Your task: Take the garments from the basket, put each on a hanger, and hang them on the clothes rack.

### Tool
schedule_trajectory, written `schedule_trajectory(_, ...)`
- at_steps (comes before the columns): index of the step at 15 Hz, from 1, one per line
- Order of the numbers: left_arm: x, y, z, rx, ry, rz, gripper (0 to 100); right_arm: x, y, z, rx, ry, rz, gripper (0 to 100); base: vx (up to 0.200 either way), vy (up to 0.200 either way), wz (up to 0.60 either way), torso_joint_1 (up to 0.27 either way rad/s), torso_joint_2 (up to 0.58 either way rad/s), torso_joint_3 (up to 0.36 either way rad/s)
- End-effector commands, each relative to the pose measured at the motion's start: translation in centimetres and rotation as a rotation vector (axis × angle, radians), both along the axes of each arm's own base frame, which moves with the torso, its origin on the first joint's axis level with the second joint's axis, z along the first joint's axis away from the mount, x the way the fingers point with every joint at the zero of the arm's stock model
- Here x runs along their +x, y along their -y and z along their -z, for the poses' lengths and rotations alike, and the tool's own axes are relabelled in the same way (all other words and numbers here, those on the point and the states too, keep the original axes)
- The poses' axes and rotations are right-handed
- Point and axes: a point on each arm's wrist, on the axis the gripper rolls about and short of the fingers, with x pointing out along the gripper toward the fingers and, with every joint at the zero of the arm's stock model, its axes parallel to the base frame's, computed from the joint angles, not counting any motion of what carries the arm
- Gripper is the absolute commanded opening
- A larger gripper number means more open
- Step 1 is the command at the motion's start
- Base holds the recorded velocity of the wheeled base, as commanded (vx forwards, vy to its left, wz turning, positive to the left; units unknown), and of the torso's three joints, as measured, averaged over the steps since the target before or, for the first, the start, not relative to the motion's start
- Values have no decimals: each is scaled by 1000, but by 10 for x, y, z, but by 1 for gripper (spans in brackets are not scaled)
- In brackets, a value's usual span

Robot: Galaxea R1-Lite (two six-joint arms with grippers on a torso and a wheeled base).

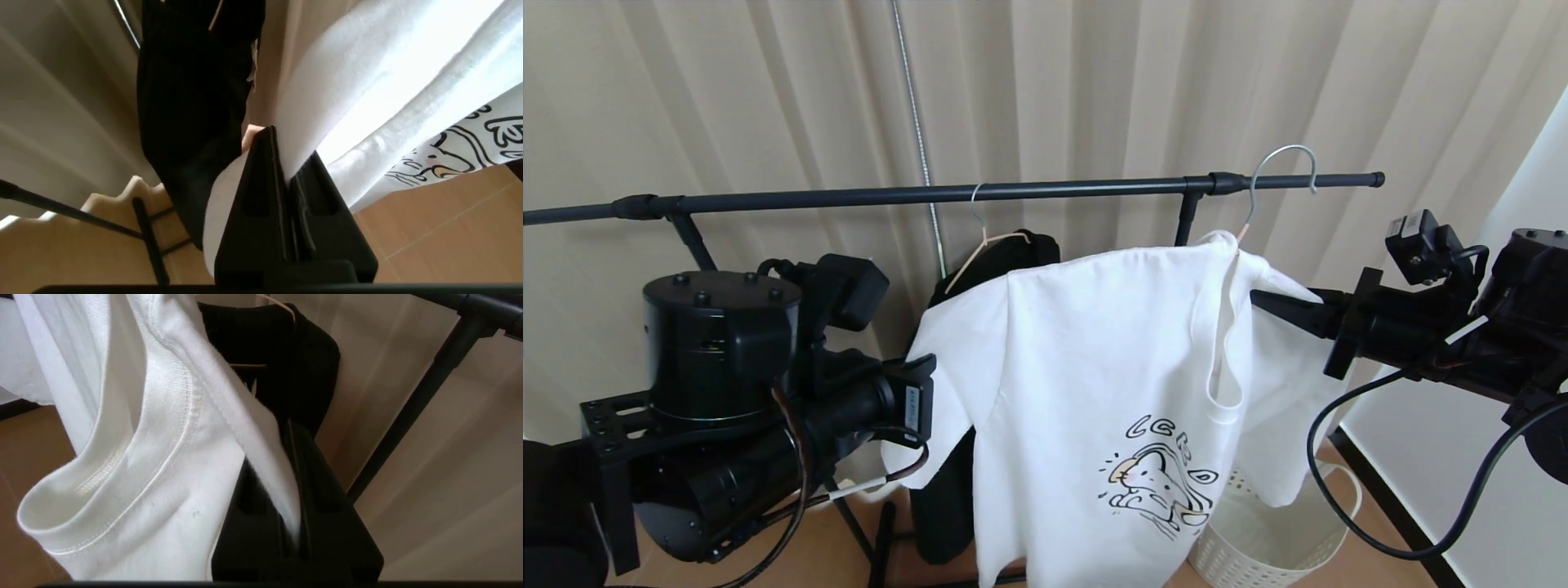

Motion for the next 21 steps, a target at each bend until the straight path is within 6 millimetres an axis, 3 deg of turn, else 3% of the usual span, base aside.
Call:
schedule_trajectory(1, -7, -13, -1, -4, 6, -27, 0, 0, 2, -1, 0, 4, 5, 0, 0, 0, 0, 0, 0, 0)
schedule_trajectory(7, -12, -26, 9, -24, -33, -74, 0, 0, 4, -3, 3, 9, 13, 0, 0, 0, 0, 0, 0, 0)
schedule_trajectory(21, -13, -36, 22, -32, -83, -120, 0, 1, 15, -7, 5, 24, 50, 0, 0, 0, 0, 0, 0, 0)
